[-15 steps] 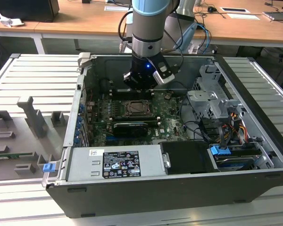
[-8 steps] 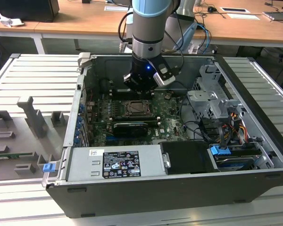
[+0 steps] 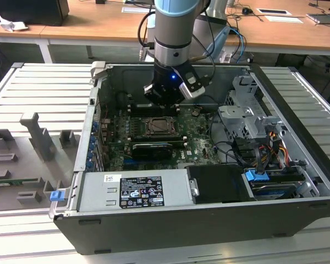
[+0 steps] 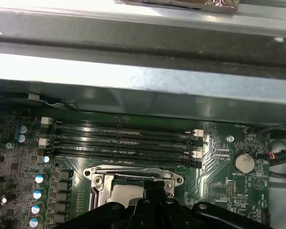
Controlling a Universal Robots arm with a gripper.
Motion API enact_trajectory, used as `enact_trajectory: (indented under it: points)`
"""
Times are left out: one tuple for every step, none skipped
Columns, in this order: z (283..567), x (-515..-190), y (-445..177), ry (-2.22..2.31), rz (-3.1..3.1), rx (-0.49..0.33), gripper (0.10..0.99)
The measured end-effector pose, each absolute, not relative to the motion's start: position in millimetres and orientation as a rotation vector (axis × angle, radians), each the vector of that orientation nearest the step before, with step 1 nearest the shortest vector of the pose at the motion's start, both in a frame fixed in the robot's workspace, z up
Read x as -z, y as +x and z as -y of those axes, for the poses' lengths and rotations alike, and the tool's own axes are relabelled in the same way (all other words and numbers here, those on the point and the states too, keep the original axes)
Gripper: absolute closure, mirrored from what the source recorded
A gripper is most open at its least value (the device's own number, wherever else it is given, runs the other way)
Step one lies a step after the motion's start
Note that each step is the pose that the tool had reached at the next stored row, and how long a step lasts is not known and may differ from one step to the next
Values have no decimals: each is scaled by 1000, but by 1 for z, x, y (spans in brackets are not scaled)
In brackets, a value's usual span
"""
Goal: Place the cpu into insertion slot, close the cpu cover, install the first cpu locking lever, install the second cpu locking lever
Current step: 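Install the second cpu locking lever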
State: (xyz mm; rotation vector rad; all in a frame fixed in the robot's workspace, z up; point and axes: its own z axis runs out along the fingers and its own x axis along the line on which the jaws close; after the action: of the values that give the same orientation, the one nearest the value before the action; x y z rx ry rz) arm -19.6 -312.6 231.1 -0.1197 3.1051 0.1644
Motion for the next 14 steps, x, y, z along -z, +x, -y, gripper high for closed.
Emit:
enact_trajectory:
  points:
    - [314, -231, -20, -120, -3105, -164, 980]
    - [317, -231, -20, -120, -3105, -164, 980]
    - [318, -231, -20, -120, -3105, -164, 980]
    - [319, -231, -20, -120, -3105, -164, 980]
    - [322, -231, -20, -120, -3105, -164, 980]
    - [324, -231, -20, -120, -3105, -164, 980]
    - [325, -231, -20, -120, -3105, -164, 980]
    - [326, -231, -20, -120, -3105, -164, 980]
    - [327, -231, -20, -120, -3105, -164, 980]
    - [328, -231, -20, -120, -3105, -164, 980]
    - [329, -231, -20, -120, -3105, -164, 980]
    - [330, -231, -20, -120, -3105, -164, 980]
    - [331, -231, -20, -120, -3106, -164, 980]
    - [333, -231, -20, -120, -3107, -164, 980]
